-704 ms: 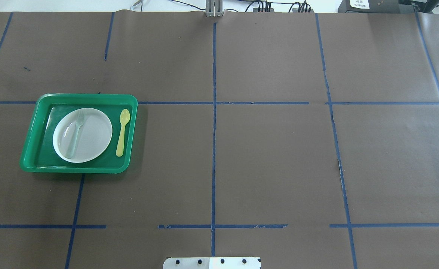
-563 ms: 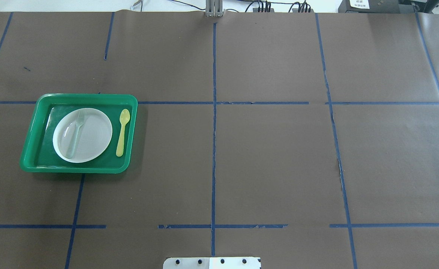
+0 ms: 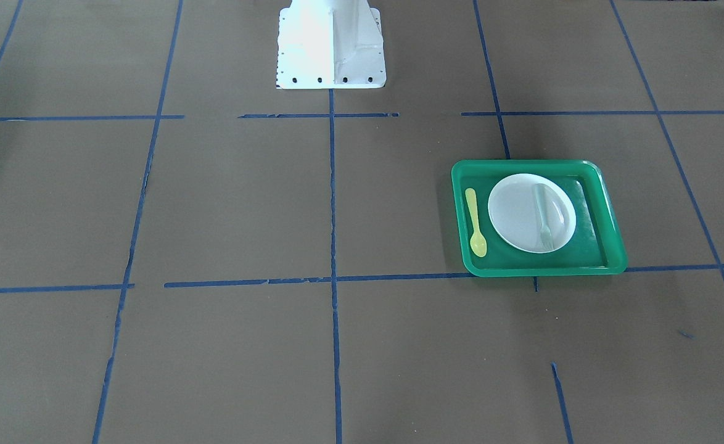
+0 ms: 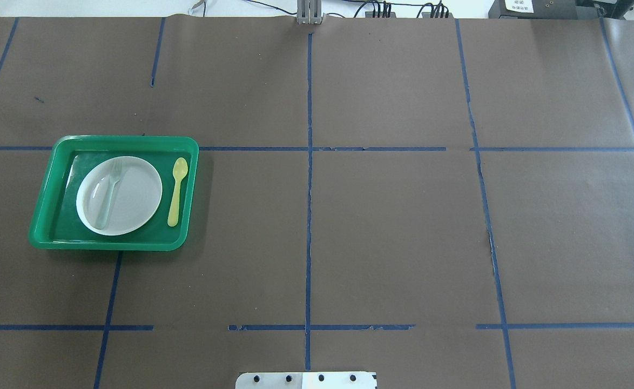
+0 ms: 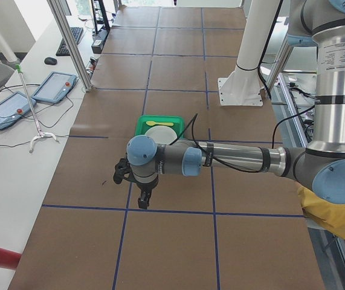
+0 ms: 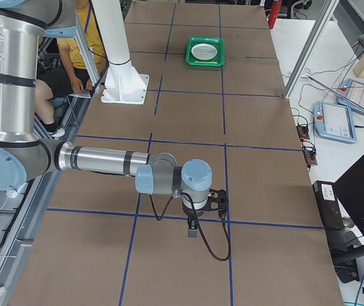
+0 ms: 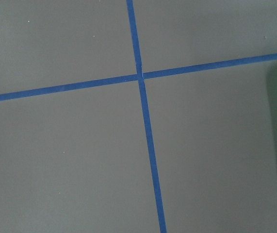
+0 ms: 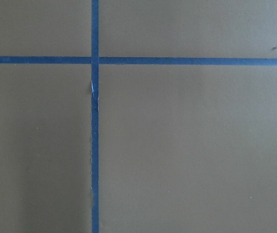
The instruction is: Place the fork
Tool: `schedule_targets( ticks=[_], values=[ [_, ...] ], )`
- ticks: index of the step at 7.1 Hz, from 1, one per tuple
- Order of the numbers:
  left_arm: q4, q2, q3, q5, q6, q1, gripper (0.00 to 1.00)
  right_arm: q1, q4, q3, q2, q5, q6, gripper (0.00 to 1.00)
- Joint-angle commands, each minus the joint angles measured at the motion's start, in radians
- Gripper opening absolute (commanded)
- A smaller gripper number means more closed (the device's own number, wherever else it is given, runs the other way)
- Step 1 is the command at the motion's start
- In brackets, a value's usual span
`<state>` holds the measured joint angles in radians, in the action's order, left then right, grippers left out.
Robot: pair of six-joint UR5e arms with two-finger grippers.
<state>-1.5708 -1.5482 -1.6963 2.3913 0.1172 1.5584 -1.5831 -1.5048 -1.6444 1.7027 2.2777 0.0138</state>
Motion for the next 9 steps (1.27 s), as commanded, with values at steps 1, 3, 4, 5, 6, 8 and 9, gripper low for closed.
schedule_targets(
  ticks=[1, 3, 4, 5, 6, 8, 9],
  values=[
    [-0.041, -0.049, -0.044, -0.006, -0.019, -0.055, 1.00, 0.000, 0.000, 0.000, 0.000, -0.001, 0.000, 1.00],
    [-0.095, -0.065, -0.124, -0.068, -0.297, -0.206, 1.00, 0.000, 0.000, 0.000, 0.000, -0.001, 0.000, 1.00],
    [-0.233, -0.066, -0.120, -0.160, -0.471, -0.303, 1.00, 0.000, 0.000, 0.000, 0.000, -0.001, 0.000, 1.00],
    [-0.361, -0.069, -0.099, -0.197, -0.604, -0.395, 1.00, 0.000, 0.000, 0.000, 0.000, 0.000, 0.000, 1.00],
    [-0.423, -0.090, -0.073, -0.239, -0.720, -0.482, 1.00, 0.000, 0.000, 0.000, 0.000, 0.000, 0.000, 1.00],
    [-0.433, -0.142, -0.028, -0.308, -0.862, -0.602, 0.93, 0.000, 0.000, 0.000, 0.000, 0.000, -0.001, 1.00],
    [-0.434, -0.162, -0.004, -0.311, -0.901, -0.642, 0.90, 0.000, 0.000, 0.000, 0.000, 0.000, 0.000, 1.00]
  ],
)
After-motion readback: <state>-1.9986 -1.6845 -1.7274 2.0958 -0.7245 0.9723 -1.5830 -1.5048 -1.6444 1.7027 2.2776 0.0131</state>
